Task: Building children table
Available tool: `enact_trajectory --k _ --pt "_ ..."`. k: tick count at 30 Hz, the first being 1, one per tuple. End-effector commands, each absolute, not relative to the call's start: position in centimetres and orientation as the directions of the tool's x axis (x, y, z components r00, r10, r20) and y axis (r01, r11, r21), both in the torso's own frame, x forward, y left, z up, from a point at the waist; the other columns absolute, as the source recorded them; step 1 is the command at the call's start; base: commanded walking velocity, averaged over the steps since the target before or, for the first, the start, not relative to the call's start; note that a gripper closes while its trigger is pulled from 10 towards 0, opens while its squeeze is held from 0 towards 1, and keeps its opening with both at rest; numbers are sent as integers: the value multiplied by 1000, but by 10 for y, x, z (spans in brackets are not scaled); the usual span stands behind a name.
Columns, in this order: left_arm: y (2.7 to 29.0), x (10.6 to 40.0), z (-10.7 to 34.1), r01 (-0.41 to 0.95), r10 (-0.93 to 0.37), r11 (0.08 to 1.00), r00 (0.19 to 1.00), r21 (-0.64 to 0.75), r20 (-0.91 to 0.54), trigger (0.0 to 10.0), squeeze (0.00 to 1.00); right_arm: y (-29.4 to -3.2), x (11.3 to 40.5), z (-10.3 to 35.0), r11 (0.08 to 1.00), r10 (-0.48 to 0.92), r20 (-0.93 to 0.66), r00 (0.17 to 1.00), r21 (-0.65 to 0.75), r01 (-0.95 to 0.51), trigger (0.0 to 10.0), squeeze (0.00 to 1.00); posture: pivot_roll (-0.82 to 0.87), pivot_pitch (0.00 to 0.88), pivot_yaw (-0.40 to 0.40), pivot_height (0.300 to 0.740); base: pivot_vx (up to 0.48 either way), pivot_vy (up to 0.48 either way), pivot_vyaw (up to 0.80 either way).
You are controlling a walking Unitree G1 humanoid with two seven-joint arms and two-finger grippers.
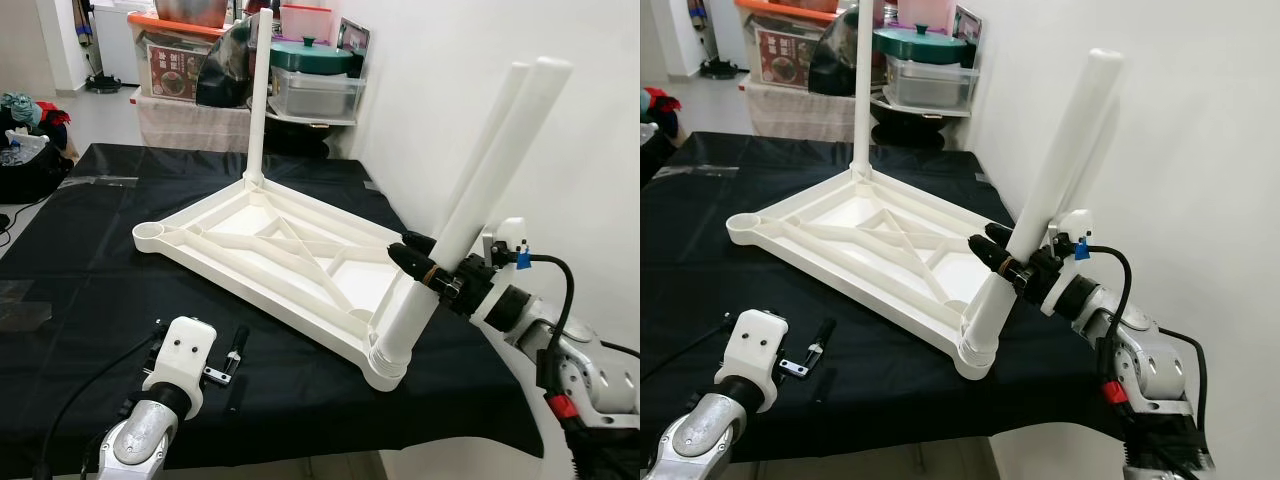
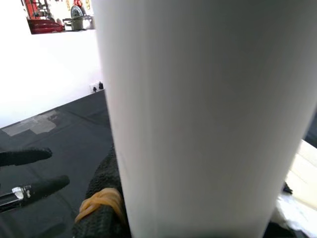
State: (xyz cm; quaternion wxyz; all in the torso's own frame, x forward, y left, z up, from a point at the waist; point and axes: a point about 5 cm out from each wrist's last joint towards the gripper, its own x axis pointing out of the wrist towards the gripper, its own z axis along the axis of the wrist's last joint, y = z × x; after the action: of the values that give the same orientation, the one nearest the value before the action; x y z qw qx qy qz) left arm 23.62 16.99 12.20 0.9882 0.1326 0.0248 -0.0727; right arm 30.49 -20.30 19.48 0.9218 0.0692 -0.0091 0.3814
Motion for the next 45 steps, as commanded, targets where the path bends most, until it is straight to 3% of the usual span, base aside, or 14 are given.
enact_trajectory --k 1,12,19,22,30,32,33,35,37,41,45 --pt "167 234 119 174 -155 952 983 253 -94 10000 0 -199 300 149 675 725 -76 684 278 -684 10000 0 149 0 -123 740 0 0 0" --pt "168 234 119 163 -142 955 985 248 -99 10000 0 -182 309 141 624 772 -58 632 253 -739 10000 0 173 0 -143 740 0 0 0" --pt "167 234 119 167 -146 955 984 244 -100 10000 0 -187 310 139 709 701 -89 707 197 -677 10000 0 151 0 -134 740 0 0 0" --pt "165 235 118 173 -152 955 983 241 -101 10000 0 -187 310 134 795 607 -170 776 147 -589 10000 0 143 0 -135 740 0 0 0" --pt "162 236 118 175 -156 956 983 233 -101 10000 0 -172 310 123 890 456 -301 838 156 -428 10000 0 127 0 -136 740 0 0 0" --pt "161 237 117 176 -156 957 983 229 -100 10000 0 -171 312 119 947 312 -340 887 181 -264 10000 0 123 0 -143 740 0 0 0" --pt "161 237 117 176 -156 957 983 229 -100 10000 0 -171 312 119 947 312 -340 887 181 -264 10000 0 123 0 -143 740 0 0 0" --pt "161 237 117 173 -155 959 983 225 -98 10000 0 -168 310 115 966 204 -366 908 226 -126 10000 0 122 0 -147 740 0 0 0" --pt "161 237 117 173 -155 959 983 225 -98 10000 0 -168 310 115 966 204 -366 908 226 -126 10000 0 122 0 -147 740 0 0 0" --pt "160 238 117 173 -155 960 983 220 -98 10000 0 -169 305 105 956 39 -416 908 278 87 10000 0 117 0 -149 740 0 0 0" --pt "160 239 117 172 -154 961 983 219 -96 10000 0 -174 297 105 970 -93 -411 907 170 176 10000 0 118 0 -148 740 0 0 0"
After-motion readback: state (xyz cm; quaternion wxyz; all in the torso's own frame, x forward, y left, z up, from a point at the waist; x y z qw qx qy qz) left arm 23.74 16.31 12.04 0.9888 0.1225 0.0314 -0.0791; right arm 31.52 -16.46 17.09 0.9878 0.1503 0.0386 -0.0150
